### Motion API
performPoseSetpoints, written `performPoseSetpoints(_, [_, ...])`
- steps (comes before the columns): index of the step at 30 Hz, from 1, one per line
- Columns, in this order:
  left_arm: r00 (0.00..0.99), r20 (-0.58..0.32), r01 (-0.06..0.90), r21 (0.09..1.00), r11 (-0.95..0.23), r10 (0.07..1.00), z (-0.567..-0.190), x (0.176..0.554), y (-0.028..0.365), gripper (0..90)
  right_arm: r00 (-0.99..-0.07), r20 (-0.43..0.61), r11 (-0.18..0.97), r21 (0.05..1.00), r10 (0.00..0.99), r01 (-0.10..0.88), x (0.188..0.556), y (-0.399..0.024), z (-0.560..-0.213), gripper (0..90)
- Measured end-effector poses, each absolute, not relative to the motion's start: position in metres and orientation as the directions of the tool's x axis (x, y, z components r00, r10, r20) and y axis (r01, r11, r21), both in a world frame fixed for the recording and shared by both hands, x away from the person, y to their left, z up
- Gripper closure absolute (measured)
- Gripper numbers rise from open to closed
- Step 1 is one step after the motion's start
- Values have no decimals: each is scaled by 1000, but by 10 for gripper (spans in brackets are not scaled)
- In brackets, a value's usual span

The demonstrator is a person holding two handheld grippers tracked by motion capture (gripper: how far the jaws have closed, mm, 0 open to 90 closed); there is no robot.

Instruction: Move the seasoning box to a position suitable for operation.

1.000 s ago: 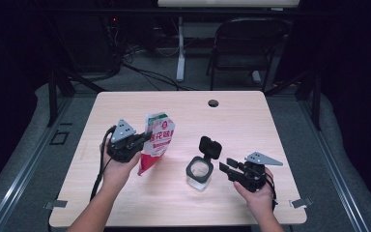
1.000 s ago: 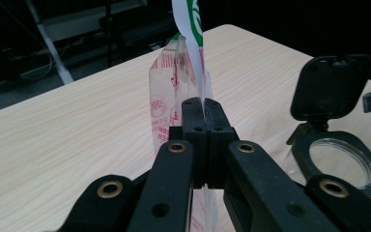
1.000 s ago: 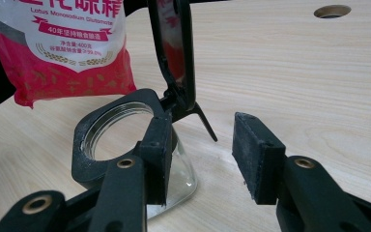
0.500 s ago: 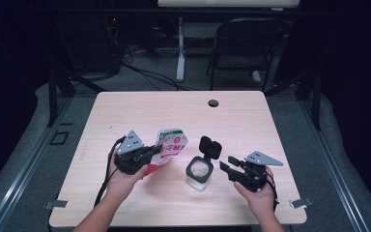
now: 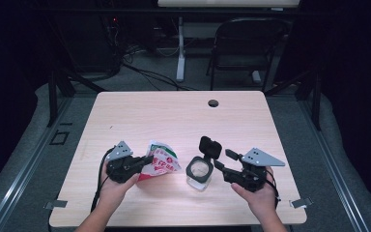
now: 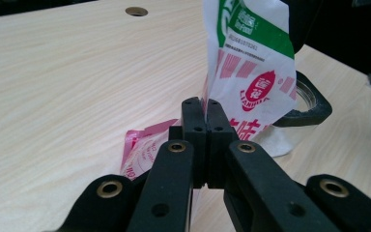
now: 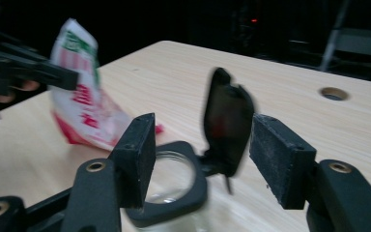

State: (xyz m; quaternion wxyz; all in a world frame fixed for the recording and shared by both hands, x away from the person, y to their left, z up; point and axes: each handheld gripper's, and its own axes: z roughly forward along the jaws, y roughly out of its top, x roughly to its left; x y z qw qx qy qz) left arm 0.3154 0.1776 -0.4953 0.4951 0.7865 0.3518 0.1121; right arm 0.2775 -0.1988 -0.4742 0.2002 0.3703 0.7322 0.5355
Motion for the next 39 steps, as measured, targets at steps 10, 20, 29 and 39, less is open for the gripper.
performPoseSetpoints(10, [749,-160,437,849,-297,643,-501,310,167,900,-753,149,215,907,641,363,284,-161,-473,500])
performPoseSetpoints(20, [750,-179,444,850,-284,636,-503,310,169,900,-795,169,248,895,583,372,297,-133,-483,561])
performPoseSetpoints(29, [747,-187,448,851,-275,638,-504,309,169,900,-818,170,272,890,550,367,309,-112,-489,607])
performPoseSetpoints(39, [746,-199,453,851,-265,635,-506,308,169,900,-837,165,285,891,522,353,312,-94,-488,638])
